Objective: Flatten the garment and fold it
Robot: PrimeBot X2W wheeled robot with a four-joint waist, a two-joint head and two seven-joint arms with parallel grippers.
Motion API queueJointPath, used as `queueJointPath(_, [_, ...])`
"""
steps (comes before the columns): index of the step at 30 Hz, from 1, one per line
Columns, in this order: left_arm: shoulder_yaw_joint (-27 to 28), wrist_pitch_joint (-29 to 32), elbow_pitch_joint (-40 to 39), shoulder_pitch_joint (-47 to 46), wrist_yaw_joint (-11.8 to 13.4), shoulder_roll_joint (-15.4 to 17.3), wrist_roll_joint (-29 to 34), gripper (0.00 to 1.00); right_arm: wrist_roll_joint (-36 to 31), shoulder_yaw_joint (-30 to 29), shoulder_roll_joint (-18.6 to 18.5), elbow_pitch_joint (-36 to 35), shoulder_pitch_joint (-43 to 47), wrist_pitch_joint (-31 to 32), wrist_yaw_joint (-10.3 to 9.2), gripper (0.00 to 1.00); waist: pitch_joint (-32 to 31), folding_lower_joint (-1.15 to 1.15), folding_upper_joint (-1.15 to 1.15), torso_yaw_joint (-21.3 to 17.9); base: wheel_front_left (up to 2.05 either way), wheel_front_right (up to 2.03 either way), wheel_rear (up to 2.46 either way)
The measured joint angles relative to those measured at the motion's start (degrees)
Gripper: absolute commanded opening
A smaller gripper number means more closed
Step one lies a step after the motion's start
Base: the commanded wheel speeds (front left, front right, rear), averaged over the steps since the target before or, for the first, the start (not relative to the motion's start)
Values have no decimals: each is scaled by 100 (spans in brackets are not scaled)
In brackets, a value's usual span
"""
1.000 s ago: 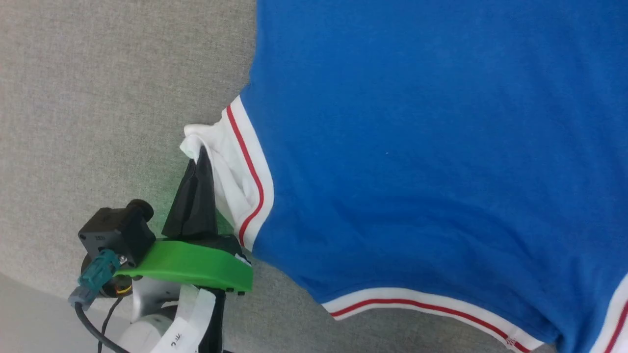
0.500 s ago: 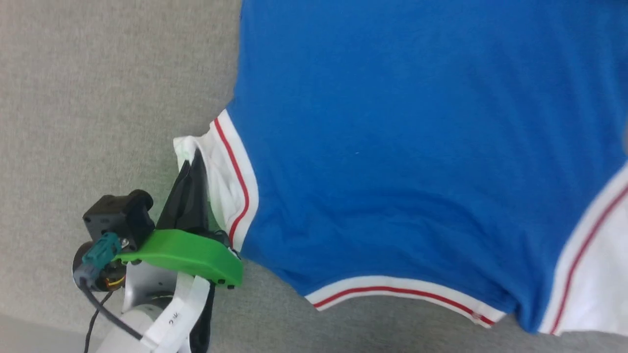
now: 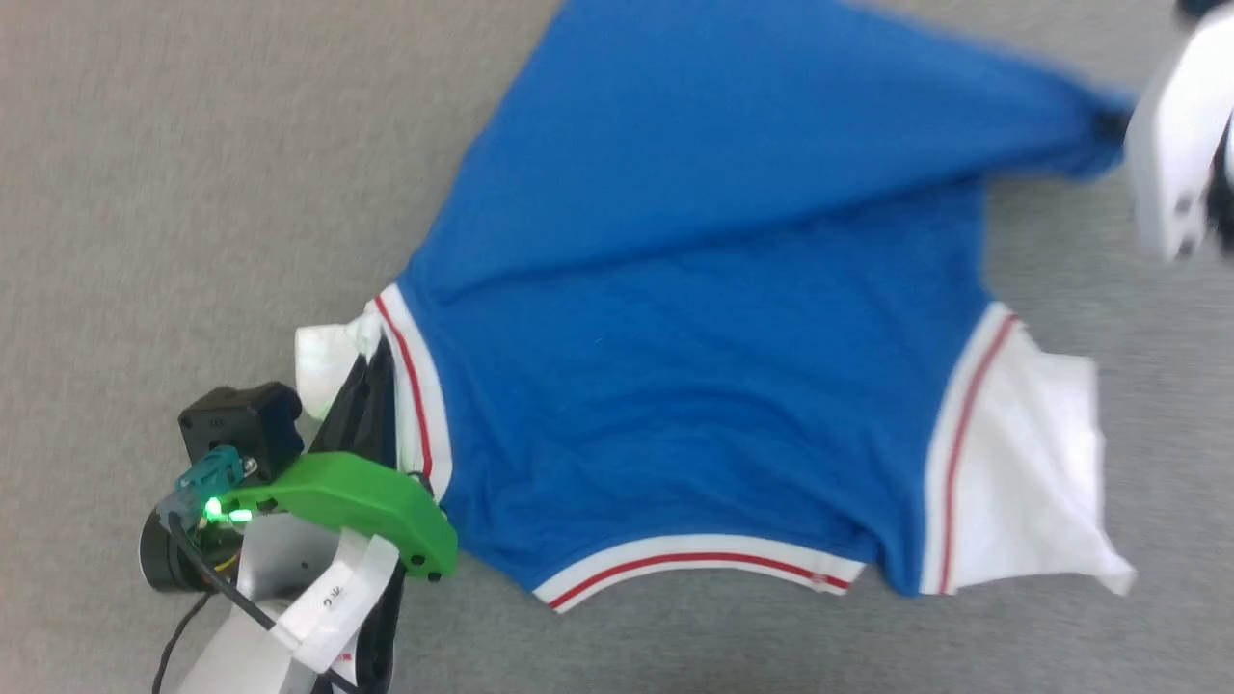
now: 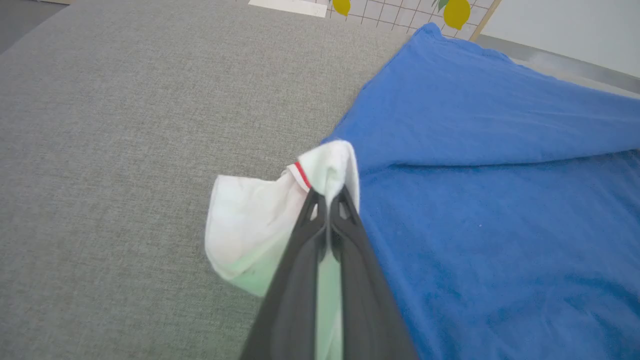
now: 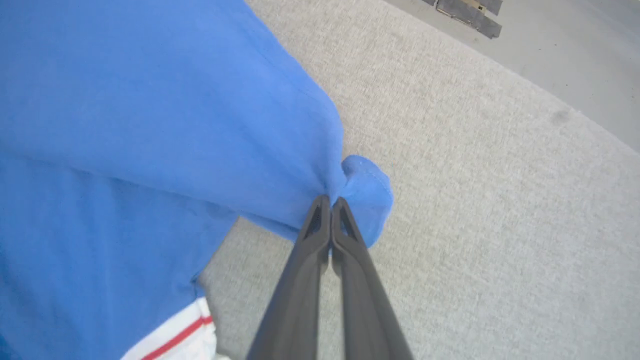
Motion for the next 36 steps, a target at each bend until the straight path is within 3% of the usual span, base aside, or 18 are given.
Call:
queueJointPath(11, [-52,67,92,220,-8,9,-191,0,501,-393,-272,-1135,2335,-110,0,0,-836,0,0,-531,0,0,0])
queueJointPath(19, [-86,66,149,287,-51,0,-241,0,566,-599,76,-1460,3762,104,0,0,-1024,0,0,-627,0,0,0])
queueJointPath(26, [-100,66,230,290,-52,-16,-290,0,586,-633,298,-1490,4106,276,-1,2,-1066,0,0,-604,0,0,0])
queueJointPath(27, [-92,66,241,299,-52,-16,-292,0,582,-628,309,-1501,4111,237,-1,63,-1081,0,0,-612,0,0,0])
queueJointPath(28, [-88,66,247,308,-52,-16,-300,0,582,-644,321,-1513,4122,179,-1,100,-1096,0,0,-619,0,0,0])
queueJointPath(36, [-38,65,247,375,-47,4,-318,0,453,-1391,609,-1824,4040,-1103,-1,100,-1238,0,0,-713,0,0,0])
